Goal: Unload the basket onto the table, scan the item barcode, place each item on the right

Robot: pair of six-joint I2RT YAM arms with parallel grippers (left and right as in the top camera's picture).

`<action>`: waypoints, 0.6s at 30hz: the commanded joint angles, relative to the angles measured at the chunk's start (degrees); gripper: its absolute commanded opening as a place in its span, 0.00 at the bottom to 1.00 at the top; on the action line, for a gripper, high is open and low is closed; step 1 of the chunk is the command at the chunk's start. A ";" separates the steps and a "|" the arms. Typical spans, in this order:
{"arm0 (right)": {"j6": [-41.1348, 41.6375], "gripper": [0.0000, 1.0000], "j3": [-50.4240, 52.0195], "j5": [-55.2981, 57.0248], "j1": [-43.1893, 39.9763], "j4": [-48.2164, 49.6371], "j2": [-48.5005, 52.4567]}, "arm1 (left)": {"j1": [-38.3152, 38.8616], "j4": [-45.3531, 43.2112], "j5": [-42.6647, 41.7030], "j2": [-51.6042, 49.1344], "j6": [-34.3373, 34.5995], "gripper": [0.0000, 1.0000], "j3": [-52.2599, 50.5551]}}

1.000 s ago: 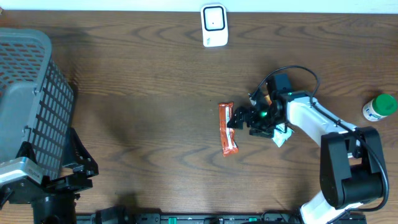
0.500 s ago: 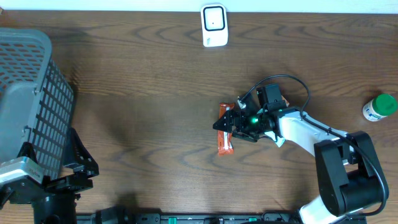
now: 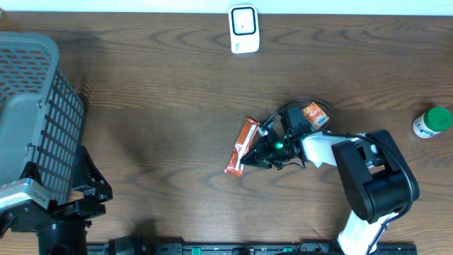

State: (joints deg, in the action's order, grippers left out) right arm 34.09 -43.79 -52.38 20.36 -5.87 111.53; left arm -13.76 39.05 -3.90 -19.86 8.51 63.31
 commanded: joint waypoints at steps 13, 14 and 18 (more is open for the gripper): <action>-1.77 0.09 4.90 39.10 0.52 -21.75 -23.91 | 0.17 0.22 0.46 0.74 -0.96 0.85 -0.11; -2.03 0.32 4.90 39.56 0.52 -22.45 -25.83 | 0.17 0.39 0.46 0.74 -0.94 0.85 -0.11; -0.11 0.99 4.92 39.10 1.14 -24.85 -29.05 | 0.17 0.59 0.46 0.79 -0.94 0.85 -0.11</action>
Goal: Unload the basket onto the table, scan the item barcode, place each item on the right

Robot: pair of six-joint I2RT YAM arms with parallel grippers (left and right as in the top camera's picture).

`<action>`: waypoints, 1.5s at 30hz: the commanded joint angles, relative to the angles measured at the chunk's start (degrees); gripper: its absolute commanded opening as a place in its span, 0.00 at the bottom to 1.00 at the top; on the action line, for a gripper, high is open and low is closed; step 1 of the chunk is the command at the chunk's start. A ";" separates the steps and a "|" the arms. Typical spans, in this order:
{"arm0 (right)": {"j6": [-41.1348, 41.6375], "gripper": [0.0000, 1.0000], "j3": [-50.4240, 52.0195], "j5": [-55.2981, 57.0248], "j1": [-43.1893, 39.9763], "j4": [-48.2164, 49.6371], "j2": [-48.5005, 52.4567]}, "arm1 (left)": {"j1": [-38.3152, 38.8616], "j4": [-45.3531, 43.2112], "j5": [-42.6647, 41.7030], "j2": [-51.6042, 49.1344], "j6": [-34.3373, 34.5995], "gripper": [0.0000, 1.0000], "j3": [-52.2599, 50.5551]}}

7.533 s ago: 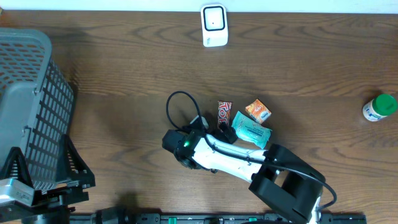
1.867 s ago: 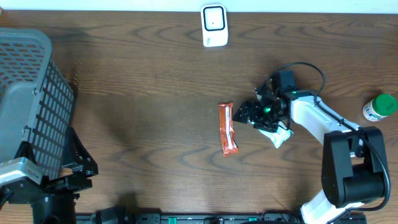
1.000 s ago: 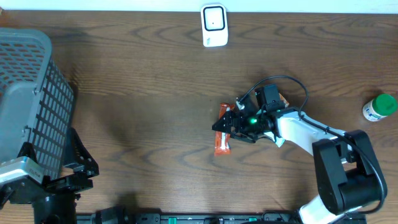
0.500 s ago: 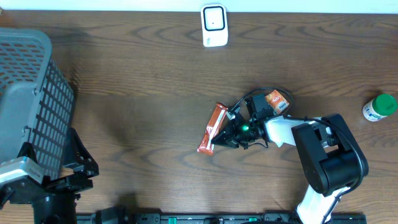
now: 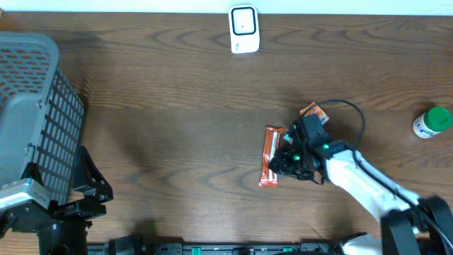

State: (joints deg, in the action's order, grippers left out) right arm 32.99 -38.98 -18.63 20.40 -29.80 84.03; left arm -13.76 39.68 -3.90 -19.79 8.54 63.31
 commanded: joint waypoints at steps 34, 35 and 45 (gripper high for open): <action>3.96 0.49 0.50 10.86 10.01 2.32 10.47 | 0.17 0.17 0.44 0.90 -0.96 0.85 -0.11; 4.00 0.82 0.50 10.88 10.01 1.44 8.37 | 0.17 0.17 0.44 0.92 -0.96 0.85 -0.11; 9.73 0.99 2.21 10.38 10.67 -4.07 1.84 | 0.17 0.33 0.44 2.54 -0.96 0.85 -0.11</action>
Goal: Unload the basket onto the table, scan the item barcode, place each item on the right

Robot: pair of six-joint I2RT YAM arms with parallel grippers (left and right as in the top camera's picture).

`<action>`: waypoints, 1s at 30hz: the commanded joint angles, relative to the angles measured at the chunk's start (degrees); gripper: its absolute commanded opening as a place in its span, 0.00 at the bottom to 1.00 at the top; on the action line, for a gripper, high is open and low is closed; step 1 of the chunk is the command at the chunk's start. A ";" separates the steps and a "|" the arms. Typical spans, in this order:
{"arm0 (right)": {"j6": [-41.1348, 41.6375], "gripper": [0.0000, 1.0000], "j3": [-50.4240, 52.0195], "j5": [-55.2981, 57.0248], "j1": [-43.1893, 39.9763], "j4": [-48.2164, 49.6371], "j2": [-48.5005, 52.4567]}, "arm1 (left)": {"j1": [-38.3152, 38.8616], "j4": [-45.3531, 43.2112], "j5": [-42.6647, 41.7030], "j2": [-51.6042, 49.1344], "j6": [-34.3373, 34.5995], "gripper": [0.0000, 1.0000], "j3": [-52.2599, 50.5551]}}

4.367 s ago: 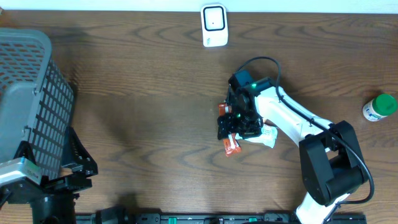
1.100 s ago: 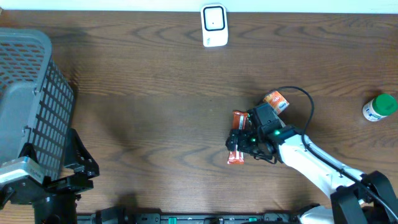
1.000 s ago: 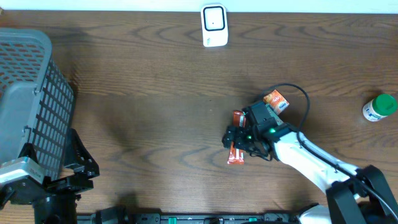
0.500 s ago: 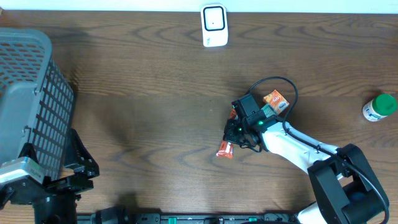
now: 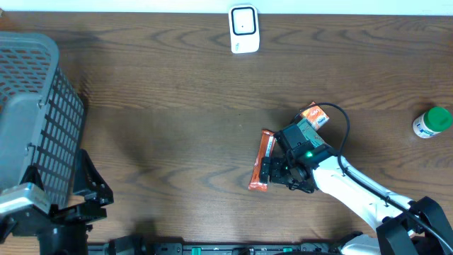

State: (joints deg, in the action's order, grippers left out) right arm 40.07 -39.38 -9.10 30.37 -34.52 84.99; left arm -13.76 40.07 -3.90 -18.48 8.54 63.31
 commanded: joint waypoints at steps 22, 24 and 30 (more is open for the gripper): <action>5.51 0.68 7.69 -3.17 3.48 5.92 14.10 | 0.17 0.20 0.46 1.79 -0.96 0.85 -0.15; 5.53 0.76 7.69 -3.10 3.48 5.79 14.12 | 0.17 0.17 0.46 1.79 -0.96 0.85 -0.15; 8.00 0.41 8.52 0.22 3.48 6.60 14.14 | 0.17 0.20 0.44 1.79 -0.96 0.85 -0.15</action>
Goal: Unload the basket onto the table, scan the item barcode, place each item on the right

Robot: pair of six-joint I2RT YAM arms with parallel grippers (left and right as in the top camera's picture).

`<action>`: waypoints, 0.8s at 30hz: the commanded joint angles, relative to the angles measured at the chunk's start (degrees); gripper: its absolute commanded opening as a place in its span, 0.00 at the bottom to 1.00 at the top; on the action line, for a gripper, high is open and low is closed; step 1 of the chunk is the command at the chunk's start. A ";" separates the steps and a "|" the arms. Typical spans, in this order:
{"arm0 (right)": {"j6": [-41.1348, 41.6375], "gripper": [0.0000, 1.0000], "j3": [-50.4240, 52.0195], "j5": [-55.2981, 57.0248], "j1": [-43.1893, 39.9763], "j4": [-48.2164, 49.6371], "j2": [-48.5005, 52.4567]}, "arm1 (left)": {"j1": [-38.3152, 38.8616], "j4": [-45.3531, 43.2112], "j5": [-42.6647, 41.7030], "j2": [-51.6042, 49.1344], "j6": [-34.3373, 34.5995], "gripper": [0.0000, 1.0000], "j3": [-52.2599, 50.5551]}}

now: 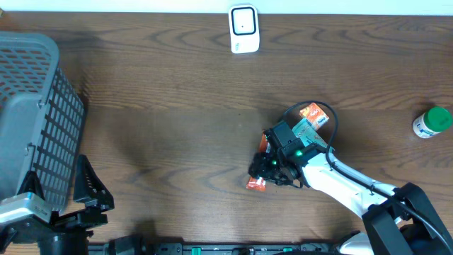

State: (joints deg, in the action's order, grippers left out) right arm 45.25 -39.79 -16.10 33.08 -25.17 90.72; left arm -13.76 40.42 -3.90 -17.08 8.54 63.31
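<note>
An orange snack bar [255, 184] lies on the wooden table right of centre. Only its lower end and a sliver of its upper end show from under my right gripper [263, 166], which sits directly over its middle. The wrist hides the fingers, so I cannot tell how the jaws stand. The white barcode scanner [243, 29] stands at the far edge of the table, well above the bar. My left arm [64, 212] is folded at the near left corner beside the basket, its fingers not made out.
A grey mesh basket [35, 106] fills the left side. A small orange packet [315, 115] lies just behind the right wrist, under its cable. A green-capped white bottle [432, 122] stands at the far right edge.
My right gripper was beside the bar's right edge with the whole bar showing; now it is over the bar's middle, covering most of it. The left arm base has shifted slightly.
First the bar lay tilted left of my right gripper, the arm folded near its base. Then bar and gripper were further right, the arm stretched out. Later the bar lay slightly left again with the gripper alongside. Now the gripper covers it.
</note>
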 commanded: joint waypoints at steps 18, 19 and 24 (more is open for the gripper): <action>-22.40 0.01 0.59 5.03 0.79 -2.82 -9.31 | -1.22 1.16 0.44 0.42 -0.94 0.85 -0.15; -23.37 0.01 0.11 5.07 0.79 -3.48 -12.07 | -1.22 1.14 0.44 0.42 -0.94 0.85 -0.15; -29.83 0.01 -0.07 1.66 0.76 -4.66 -22.60 | -1.22 1.18 0.46 0.42 -0.96 0.85 -0.15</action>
State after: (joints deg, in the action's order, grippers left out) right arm 22.96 -38.70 -12.10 33.63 -29.19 72.62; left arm -14.81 41.76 -3.90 -17.08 8.54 63.29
